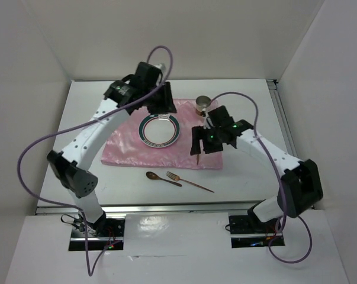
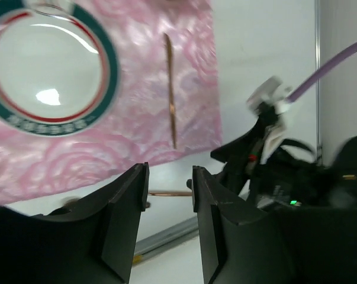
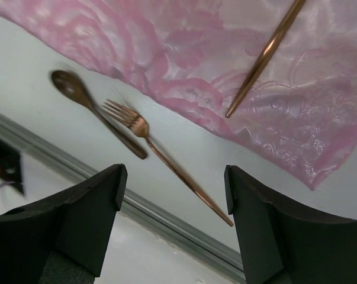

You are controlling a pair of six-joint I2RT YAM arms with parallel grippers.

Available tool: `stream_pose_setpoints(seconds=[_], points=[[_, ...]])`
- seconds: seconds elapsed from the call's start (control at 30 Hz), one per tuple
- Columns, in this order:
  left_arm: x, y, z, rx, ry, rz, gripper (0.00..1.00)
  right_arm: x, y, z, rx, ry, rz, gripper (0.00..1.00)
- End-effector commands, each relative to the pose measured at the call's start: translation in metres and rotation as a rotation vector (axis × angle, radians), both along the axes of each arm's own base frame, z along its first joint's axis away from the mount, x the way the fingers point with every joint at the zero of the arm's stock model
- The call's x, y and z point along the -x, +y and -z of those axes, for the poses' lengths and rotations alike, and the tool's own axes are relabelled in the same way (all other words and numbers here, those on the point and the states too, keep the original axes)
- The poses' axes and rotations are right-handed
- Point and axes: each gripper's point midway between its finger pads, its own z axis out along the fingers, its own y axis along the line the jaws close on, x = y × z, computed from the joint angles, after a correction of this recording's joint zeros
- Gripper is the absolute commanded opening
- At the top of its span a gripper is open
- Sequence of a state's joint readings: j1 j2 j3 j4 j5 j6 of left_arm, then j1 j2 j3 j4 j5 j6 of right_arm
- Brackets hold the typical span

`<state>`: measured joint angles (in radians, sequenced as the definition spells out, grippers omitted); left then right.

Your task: Set the dinner table for one person

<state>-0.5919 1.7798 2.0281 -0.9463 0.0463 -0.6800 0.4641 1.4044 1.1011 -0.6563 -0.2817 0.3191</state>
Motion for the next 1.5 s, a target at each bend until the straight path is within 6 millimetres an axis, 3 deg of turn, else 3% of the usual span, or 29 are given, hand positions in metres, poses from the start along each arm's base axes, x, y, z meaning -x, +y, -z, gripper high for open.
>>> stream_pose_setpoints(seconds=[0.0, 0.1, 0.23, 0.37, 0.57, 0.83, 0.97, 1.07, 1.27, 1.33, 1.47], points=[[-0.004, 0.069, -0.01, -0.093, -0.041, -0.141, 0.52, 0.014, 0.007, 0.035, 0.215, 0.036, -0.081, 0.78], [-0.004, 0.116, -0.026, -0.099, -0.087, -0.238, 0.53, 0.029, 0.03, 0.048, 0.261, 0.019, -0.185, 0.74], [0.0, 0.155, -0.025, -0.102, -0.082, -0.307, 0.53, 0.041, 0.039, 0.081, 0.387, 0.035, -0.269, 0.66], [0.005, 0.166, -0.009, -0.082, -0.035, -0.314, 0.53, 0.05, 0.042, 0.099, 0.458, 0.043, -0.328, 0.64], [0.009, 0.175, 0.001, -0.08, -0.021, -0.326, 0.53, 0.066, 0.051, 0.117, 0.442, 0.048, -0.415, 0.59], [0.011, 0.185, 0.001, -0.074, -0.017, -0.348, 0.53, 0.074, 0.048, 0.139, 0.467, 0.091, -0.435, 0.55], [0.009, 0.186, 0.0, -0.065, -0.024, -0.351, 0.53, 0.075, 0.046, 0.144, 0.472, 0.097, -0.436, 0.47], [0.009, 0.186, -0.004, -0.067, -0.035, -0.345, 0.53, 0.081, 0.047, 0.141, 0.484, 0.088, -0.452, 0.31], [0.011, 0.191, -0.021, -0.061, -0.051, -0.338, 0.53, 0.086, 0.065, 0.1, 0.483, 0.006, -0.537, 0.02], [0.012, 0.191, -0.023, -0.061, -0.051, -0.338, 0.53, 0.088, 0.075, 0.08, 0.465, -0.028, -0.564, 0.0], [0.013, 0.212, -0.034, -0.091, -0.072, -0.386, 0.53, 0.079, 0.099, 0.039, 0.387, -0.106, -0.563, 0.0]])
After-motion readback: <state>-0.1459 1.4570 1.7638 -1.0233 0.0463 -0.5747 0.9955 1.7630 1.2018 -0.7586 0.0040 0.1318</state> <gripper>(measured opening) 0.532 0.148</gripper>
